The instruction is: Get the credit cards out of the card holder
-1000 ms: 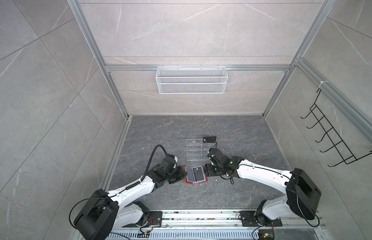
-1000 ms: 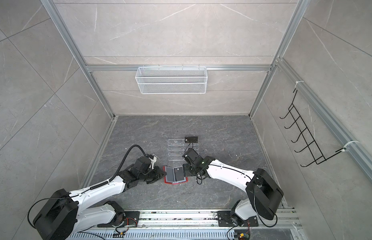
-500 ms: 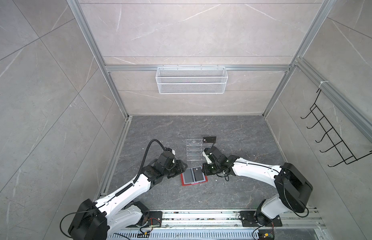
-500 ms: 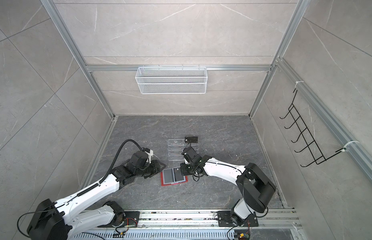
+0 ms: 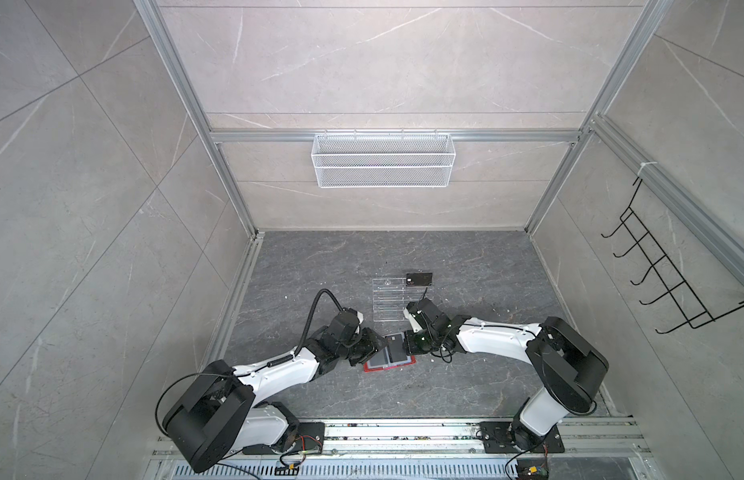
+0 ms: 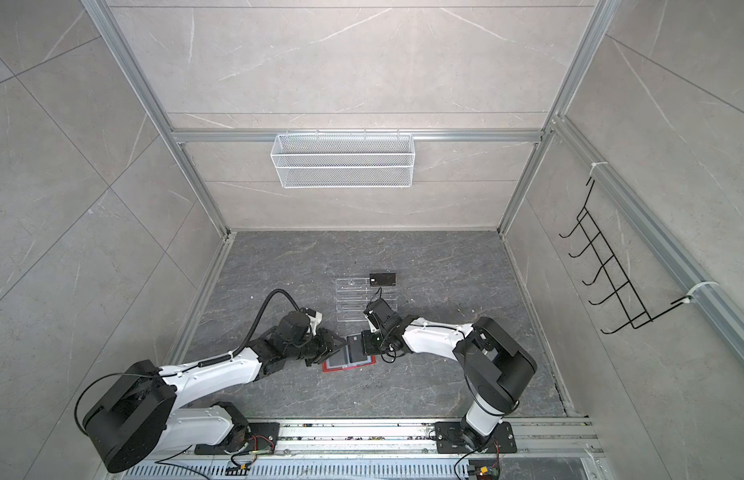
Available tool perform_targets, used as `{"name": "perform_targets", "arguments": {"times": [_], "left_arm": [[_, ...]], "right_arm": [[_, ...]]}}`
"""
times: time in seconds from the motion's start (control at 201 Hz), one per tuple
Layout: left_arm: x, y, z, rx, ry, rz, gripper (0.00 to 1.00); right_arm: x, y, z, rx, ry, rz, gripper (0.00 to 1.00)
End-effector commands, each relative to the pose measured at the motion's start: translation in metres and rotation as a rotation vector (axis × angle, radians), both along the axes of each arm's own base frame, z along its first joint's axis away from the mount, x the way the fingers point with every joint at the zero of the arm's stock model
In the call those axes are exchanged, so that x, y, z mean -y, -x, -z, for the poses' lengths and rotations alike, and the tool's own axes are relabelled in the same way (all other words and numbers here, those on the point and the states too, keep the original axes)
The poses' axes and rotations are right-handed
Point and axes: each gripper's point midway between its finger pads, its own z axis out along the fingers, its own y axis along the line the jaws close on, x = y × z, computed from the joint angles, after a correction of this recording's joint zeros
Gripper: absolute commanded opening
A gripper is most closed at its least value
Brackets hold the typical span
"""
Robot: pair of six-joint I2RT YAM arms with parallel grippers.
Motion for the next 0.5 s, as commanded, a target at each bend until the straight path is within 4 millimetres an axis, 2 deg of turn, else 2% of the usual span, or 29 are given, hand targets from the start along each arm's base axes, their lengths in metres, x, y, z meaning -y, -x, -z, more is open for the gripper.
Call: {"name": "perform_targets", "arguments": {"times": [0.0,0.189,0.299,0.493], "left_arm": [[0.011,-0.003,-0.004,0.001,0.068,-0.005,0.38],[0.012,-0.003,0.010,-0.010,0.084,-0.030,0.38],[0.014,-0.005,0.011,0.013,0.106,-0.042,0.38],[0.010,-0.005,0.018,0.023,0.106,-0.065,0.28]], "right_arm": [[0.009,0.003,0.013,-0.019,0.031,0.023,0.09],[0.008,0.009,0.016,-0.038,0.002,0.029,0.09],[0.005,0.012,0.017,-0.047,-0.016,0.028,0.09],[0.004,0.017,0.021,-0.064,-0.019,0.022,0.09]]}}
